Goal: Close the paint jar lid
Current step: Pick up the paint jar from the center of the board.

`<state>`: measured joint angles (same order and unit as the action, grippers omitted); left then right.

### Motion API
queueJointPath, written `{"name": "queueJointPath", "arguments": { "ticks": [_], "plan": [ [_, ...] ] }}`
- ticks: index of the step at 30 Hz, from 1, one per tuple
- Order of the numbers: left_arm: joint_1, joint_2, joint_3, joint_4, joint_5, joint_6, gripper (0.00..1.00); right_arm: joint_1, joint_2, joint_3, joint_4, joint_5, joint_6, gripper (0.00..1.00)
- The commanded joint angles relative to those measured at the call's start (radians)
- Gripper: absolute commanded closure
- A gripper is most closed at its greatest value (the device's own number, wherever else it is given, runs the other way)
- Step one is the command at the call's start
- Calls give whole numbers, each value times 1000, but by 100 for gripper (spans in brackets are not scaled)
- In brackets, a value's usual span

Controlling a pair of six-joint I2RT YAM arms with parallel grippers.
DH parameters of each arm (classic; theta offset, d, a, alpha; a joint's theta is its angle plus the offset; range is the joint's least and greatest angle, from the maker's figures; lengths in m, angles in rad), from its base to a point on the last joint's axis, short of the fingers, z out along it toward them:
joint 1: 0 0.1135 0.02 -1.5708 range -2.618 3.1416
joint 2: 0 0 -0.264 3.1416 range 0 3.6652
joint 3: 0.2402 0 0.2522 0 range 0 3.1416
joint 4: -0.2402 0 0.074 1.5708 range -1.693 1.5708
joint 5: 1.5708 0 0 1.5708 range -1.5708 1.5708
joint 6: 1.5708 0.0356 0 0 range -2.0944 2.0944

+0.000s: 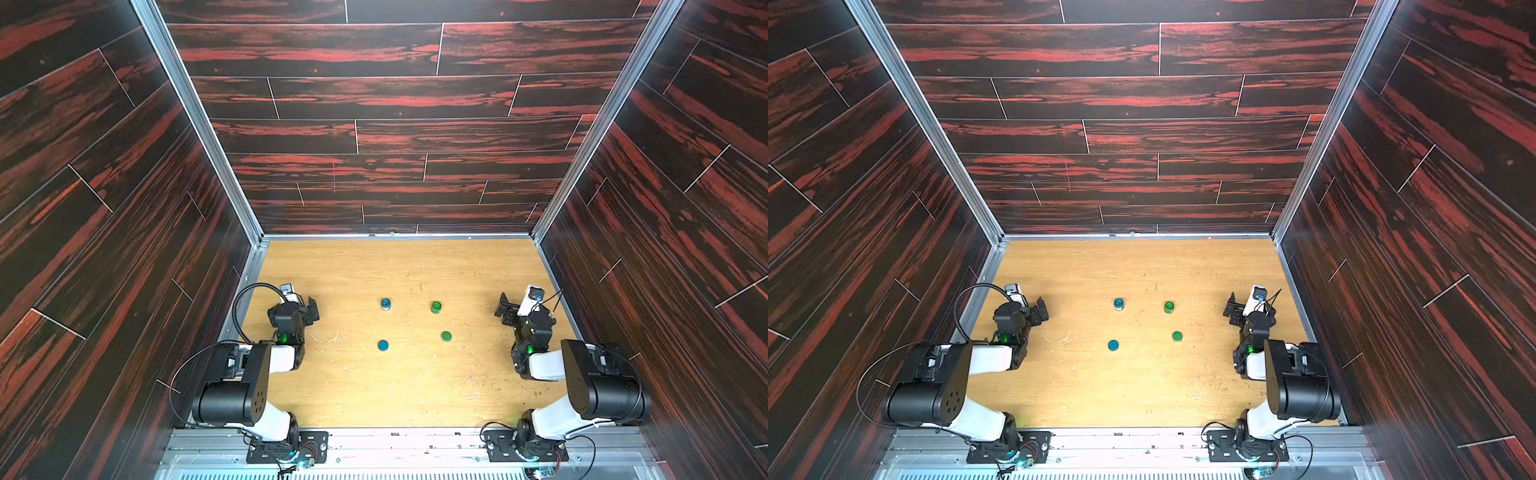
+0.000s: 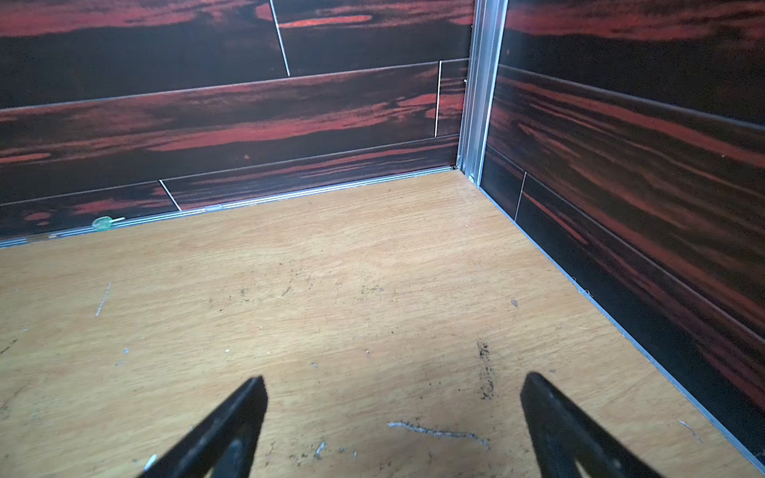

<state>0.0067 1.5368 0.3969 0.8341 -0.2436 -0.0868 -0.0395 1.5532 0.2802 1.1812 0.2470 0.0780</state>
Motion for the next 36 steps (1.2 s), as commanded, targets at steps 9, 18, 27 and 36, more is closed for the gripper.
{"name": "queueJointPath", "arguments": {
  "ticks": [9,18,27,36],
  "plan": [
    [6,3,20,-3,-8,-4,0,0,13,8,7,6,9,1],
    [9,5,25,-7,-3,-8,0,0,13,9,5,6,9,2],
    [9,2,20,0,-7,-9,0,0,11,6,8,6,9,2],
    [9,-365,117,-430,77,-23,0,41,-261,94,-378,29,-32,2]
  ]
}}
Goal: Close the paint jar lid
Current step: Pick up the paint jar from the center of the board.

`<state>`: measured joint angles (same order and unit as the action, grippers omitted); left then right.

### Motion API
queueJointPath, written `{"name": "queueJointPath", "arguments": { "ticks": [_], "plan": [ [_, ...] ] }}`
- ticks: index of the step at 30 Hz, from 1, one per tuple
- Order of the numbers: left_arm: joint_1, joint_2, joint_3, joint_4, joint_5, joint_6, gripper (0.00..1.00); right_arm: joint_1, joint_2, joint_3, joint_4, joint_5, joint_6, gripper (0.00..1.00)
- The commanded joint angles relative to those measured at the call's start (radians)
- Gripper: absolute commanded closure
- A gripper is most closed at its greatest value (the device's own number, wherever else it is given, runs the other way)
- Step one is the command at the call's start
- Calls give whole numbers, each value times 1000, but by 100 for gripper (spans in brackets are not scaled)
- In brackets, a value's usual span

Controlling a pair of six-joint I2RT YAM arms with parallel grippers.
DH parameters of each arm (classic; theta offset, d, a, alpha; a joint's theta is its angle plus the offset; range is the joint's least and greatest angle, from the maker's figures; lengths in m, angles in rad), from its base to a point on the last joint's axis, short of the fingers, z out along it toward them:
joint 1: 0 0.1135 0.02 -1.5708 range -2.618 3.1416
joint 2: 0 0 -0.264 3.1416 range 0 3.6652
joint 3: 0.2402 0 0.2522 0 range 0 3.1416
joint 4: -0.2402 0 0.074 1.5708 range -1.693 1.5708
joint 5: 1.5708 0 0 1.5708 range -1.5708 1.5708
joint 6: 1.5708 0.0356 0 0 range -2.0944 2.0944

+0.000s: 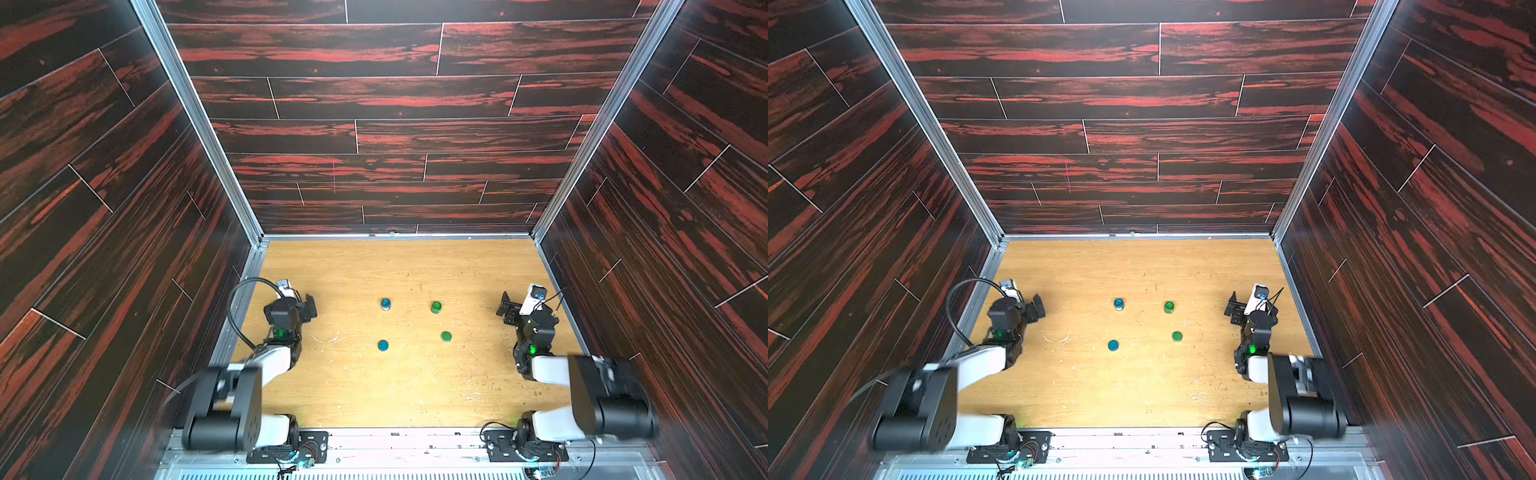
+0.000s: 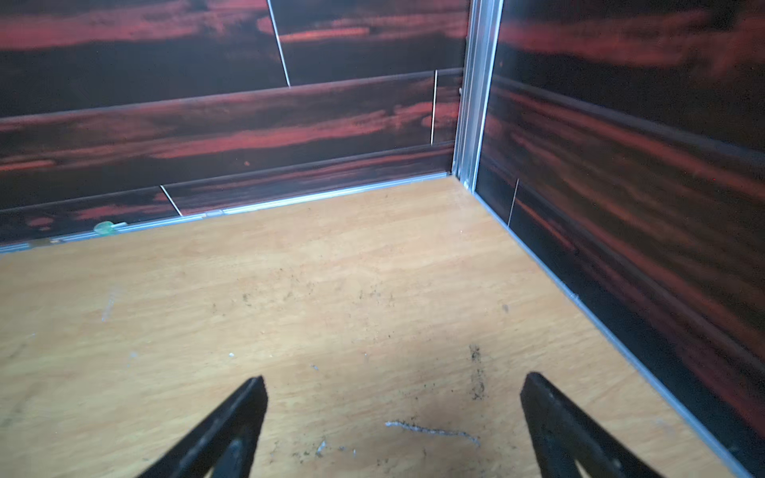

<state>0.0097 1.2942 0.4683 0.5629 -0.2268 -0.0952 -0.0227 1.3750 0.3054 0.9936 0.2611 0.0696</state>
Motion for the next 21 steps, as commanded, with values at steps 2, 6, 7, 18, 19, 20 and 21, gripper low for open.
{"name": "queueJointPath", "arguments": {
  "ticks": [2,6,7,18,19,20,21],
  "plan": [
    [6,-219,41,-210,102,-66,0,53,-151,125,-360,14,-29,1],
    [6,-368,27,-287,265,-155,0,119,-246,246,-648,-53,13,2],
    [6,-393,22,-303,306,-183,0,144,-252,289,-718,-84,27,2],
    [-53,-462,-118,-202,631,-288,0,580,114,902,-1395,-135,65,8],
    [-77,-471,-128,-195,626,-274,0,610,162,956,-1435,-137,73,8],
    [-101,-478,-134,-198,612,-257,0,633,202,1003,-1469,-139,81,8],
    [-129,-486,-141,-203,592,-236,0,656,246,1056,-1505,-143,92,8]
  ]
}}
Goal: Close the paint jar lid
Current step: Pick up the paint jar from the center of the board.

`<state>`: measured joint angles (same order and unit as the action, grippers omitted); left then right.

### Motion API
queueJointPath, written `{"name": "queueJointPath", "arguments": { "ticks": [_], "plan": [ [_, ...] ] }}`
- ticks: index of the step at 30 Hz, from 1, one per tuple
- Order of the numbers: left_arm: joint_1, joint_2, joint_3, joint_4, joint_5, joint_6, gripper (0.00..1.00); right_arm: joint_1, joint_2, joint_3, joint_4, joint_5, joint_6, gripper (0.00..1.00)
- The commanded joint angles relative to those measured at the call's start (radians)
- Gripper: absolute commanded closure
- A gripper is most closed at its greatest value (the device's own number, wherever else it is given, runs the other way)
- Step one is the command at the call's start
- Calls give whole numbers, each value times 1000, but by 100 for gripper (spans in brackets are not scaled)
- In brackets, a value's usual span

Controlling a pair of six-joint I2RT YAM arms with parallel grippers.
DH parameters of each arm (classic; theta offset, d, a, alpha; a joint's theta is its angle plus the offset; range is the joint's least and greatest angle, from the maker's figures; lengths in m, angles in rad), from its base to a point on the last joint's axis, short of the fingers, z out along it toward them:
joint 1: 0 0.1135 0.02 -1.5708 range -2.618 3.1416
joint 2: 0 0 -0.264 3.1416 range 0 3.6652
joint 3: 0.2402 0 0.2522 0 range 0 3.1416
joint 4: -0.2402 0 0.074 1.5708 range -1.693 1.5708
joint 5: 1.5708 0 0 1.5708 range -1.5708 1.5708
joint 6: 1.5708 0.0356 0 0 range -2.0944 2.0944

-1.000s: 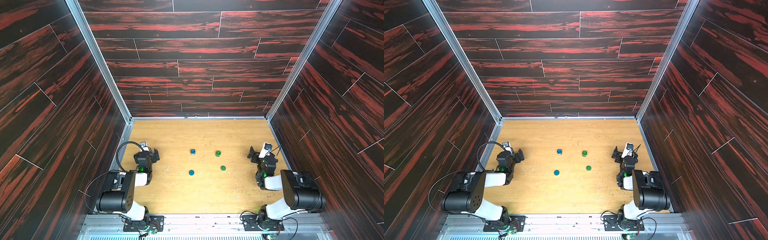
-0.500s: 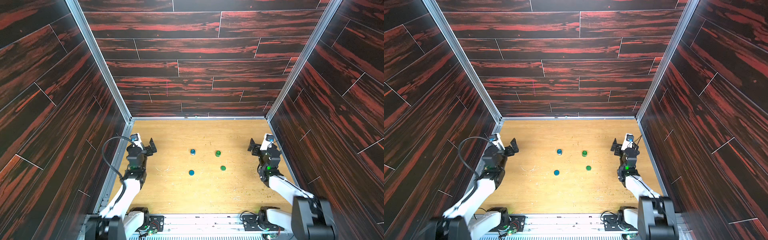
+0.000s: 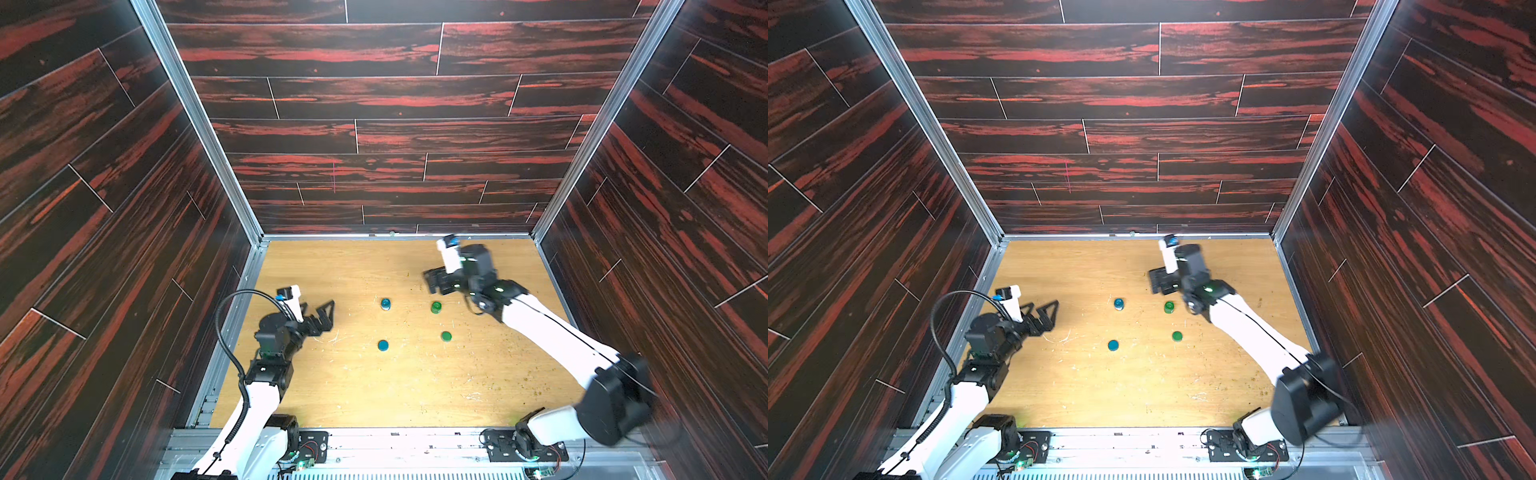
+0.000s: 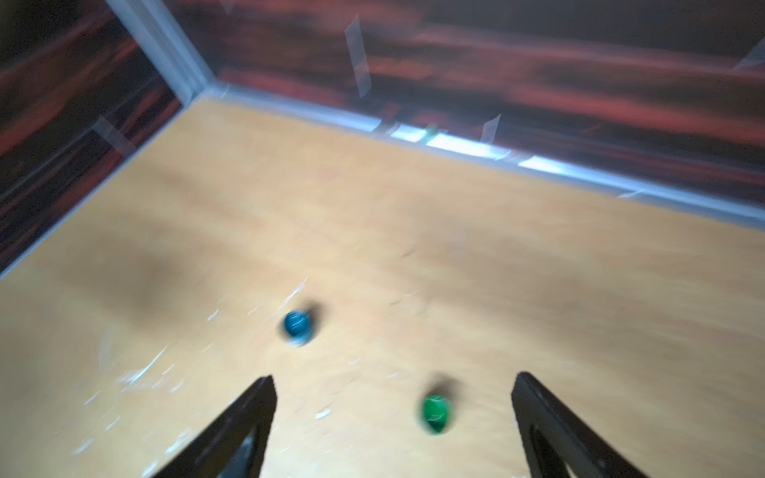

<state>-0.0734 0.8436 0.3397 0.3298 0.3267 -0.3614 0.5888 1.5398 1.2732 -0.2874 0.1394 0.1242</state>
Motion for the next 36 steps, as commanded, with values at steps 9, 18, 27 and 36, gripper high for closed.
{"name": "queueJointPath", "arguments": {
  "ticks": [9,18,27,36],
  "plan": [
    [-112,12,-30,107,-51,124,0,134,396,425,-447,-85,110,8],
    [-112,17,-14,59,-35,162,0,171,617,640,-544,-79,152,8],
    [-112,21,-28,58,-32,165,0,219,827,911,-709,60,153,20],
    [-112,38,-35,64,-32,170,0,223,953,1072,-793,101,183,31]
  ]
}}
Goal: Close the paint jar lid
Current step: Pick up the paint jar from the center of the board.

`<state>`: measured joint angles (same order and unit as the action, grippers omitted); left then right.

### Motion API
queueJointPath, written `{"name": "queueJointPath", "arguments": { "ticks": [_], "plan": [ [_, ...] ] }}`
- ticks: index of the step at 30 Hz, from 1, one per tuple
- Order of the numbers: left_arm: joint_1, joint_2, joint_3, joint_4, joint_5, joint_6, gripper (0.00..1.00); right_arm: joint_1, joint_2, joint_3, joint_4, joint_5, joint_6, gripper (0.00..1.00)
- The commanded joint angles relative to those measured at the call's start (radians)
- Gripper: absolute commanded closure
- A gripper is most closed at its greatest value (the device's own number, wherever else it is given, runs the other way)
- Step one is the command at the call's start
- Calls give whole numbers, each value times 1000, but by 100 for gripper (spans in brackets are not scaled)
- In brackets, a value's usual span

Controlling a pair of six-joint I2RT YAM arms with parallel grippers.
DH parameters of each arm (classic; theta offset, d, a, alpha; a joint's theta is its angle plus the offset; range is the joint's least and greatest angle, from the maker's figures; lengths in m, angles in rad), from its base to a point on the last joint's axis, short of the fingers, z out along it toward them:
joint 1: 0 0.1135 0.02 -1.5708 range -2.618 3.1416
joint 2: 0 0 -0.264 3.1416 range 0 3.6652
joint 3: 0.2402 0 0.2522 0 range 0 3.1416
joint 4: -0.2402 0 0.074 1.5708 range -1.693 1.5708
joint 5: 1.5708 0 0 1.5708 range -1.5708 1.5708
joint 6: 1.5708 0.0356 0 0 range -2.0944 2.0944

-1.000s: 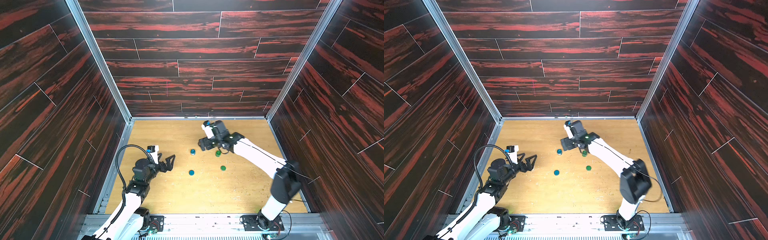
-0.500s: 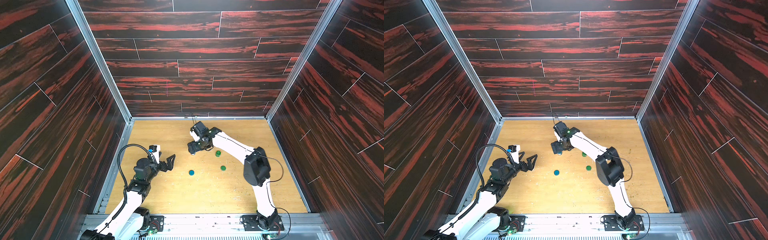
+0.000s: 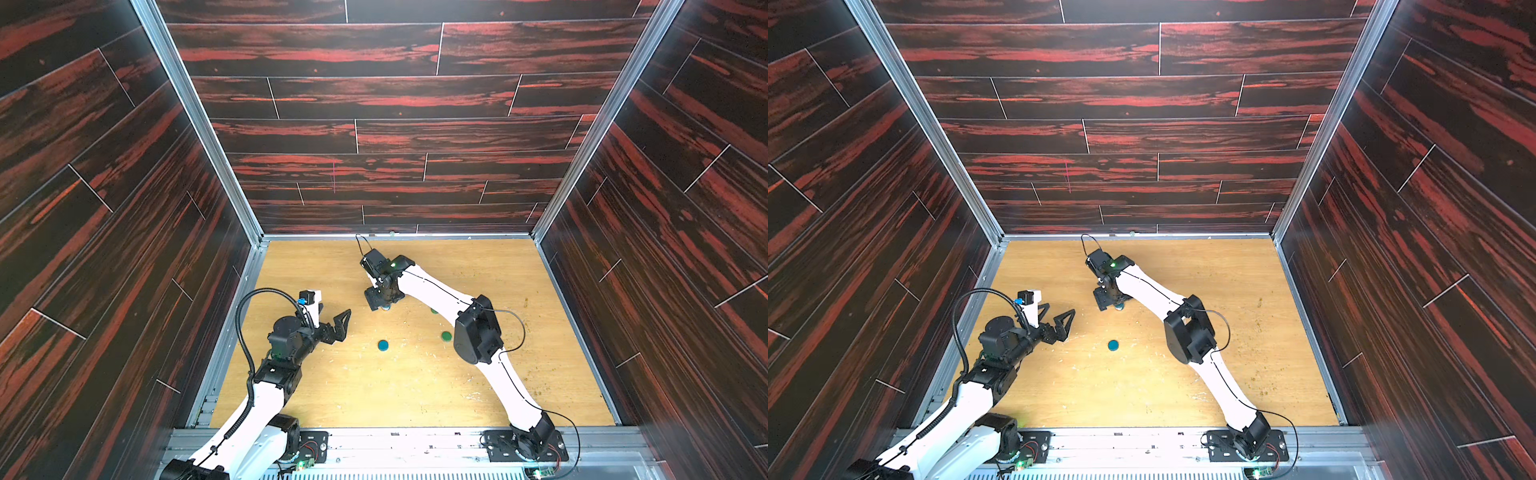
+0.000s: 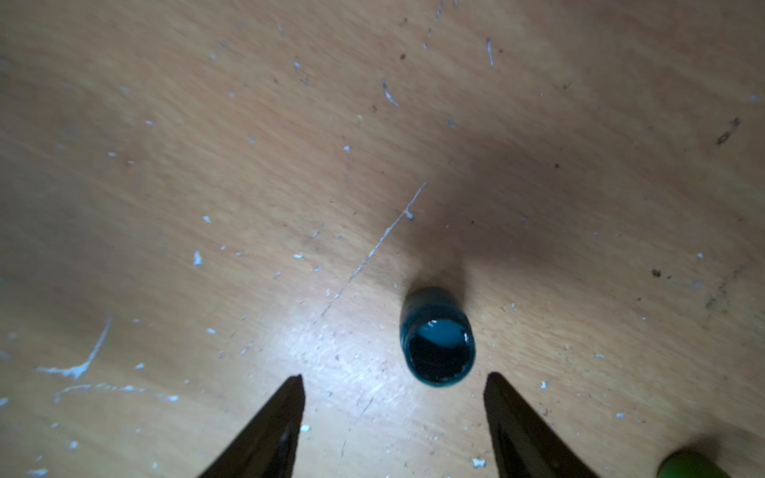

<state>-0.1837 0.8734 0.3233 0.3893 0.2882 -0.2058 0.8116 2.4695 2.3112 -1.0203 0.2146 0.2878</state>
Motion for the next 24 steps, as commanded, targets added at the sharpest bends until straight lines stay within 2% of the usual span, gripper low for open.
{"name": "queueJointPath", "arguments": {
  "ticks": [1,13,24],
  "plan": [
    [-2,10,-20,7,7,15,0,1,27,39,-62,27,21,32],
    [-2,19,-31,32,-1,19,0,-15,83,85,-72,18,44,46],
    [-2,48,-32,53,3,12,0,-23,118,110,-82,8,45,54]
  ]
}}
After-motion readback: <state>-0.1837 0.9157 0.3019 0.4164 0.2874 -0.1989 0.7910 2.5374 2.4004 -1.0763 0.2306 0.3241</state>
